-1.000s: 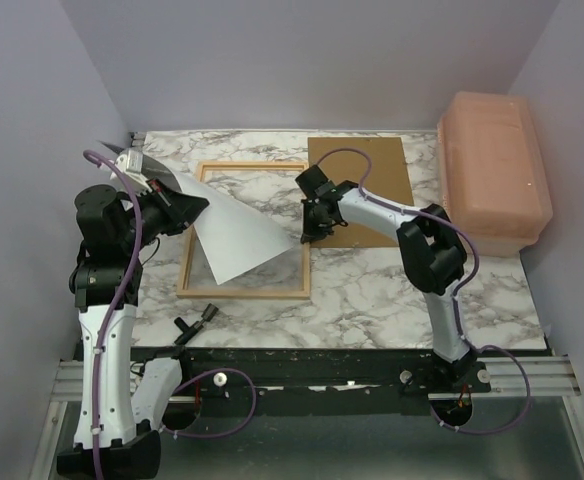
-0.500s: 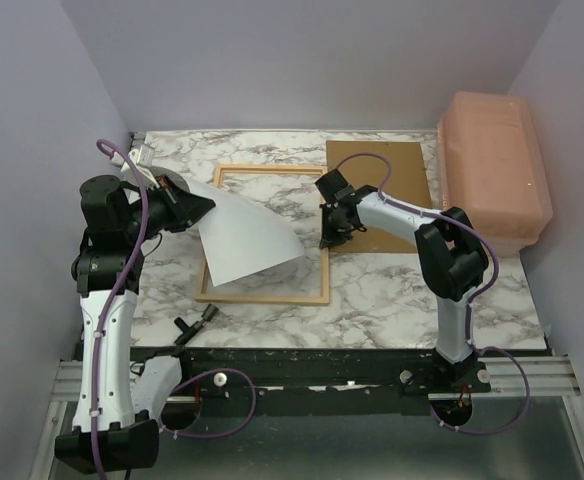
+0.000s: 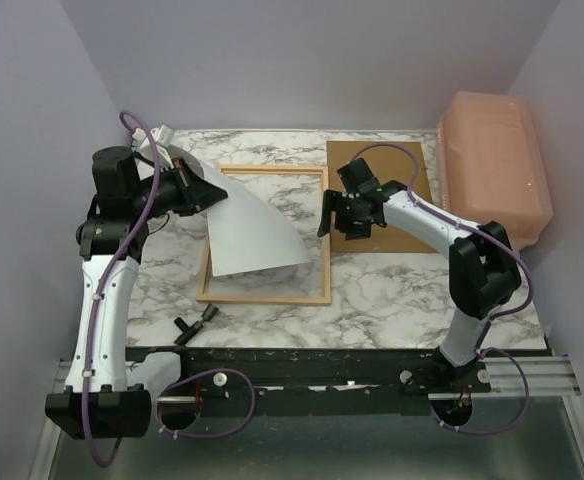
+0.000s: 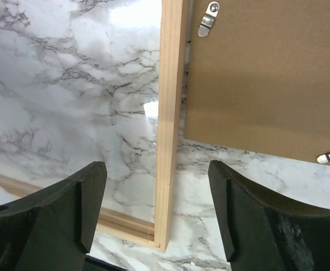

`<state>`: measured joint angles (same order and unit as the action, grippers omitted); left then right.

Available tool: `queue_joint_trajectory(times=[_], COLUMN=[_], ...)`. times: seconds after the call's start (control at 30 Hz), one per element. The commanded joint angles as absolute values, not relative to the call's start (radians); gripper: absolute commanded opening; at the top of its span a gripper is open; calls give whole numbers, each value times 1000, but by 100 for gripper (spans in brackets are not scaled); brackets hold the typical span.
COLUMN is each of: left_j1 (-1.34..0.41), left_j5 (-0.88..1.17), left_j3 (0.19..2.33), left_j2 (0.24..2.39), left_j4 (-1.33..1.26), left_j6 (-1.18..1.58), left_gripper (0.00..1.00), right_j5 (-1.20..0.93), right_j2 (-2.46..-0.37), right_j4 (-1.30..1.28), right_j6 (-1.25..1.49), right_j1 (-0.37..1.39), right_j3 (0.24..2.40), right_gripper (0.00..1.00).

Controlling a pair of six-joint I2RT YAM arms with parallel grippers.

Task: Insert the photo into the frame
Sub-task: Move the photo frame to the center of the board.

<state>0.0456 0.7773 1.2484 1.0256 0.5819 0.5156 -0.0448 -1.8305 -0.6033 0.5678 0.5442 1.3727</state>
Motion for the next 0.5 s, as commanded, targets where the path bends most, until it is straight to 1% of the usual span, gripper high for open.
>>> queue_joint_trajectory(times=[0.0, 0.03, 0.1, 0.33, 0.47], left_j1=[-48, -68, -112, -238, -281], left_j5=[799, 794, 782, 784, 767], left_j3=[1327, 1347, 1389, 1556, 1644], left_j2=[1093, 1109, 1150, 1296, 1330], left_j4=[617, 624, 642, 666, 686], left_j6=[477, 474, 467, 457, 408], left_gripper=[0, 0, 0, 0, 0], right_j5=[-136, -146, -169, -257, -266], right_j2=[-1765, -1751, -1717, -1639, -1622], right_j4=[-570, -560, -528, -457, -453], right_j6=[587, 589, 596, 630, 628], right_j1=[502, 494, 472, 397, 368], right_j3=[1299, 1281, 1237, 1134, 1110], right_gripper=[85, 91, 100, 100, 100])
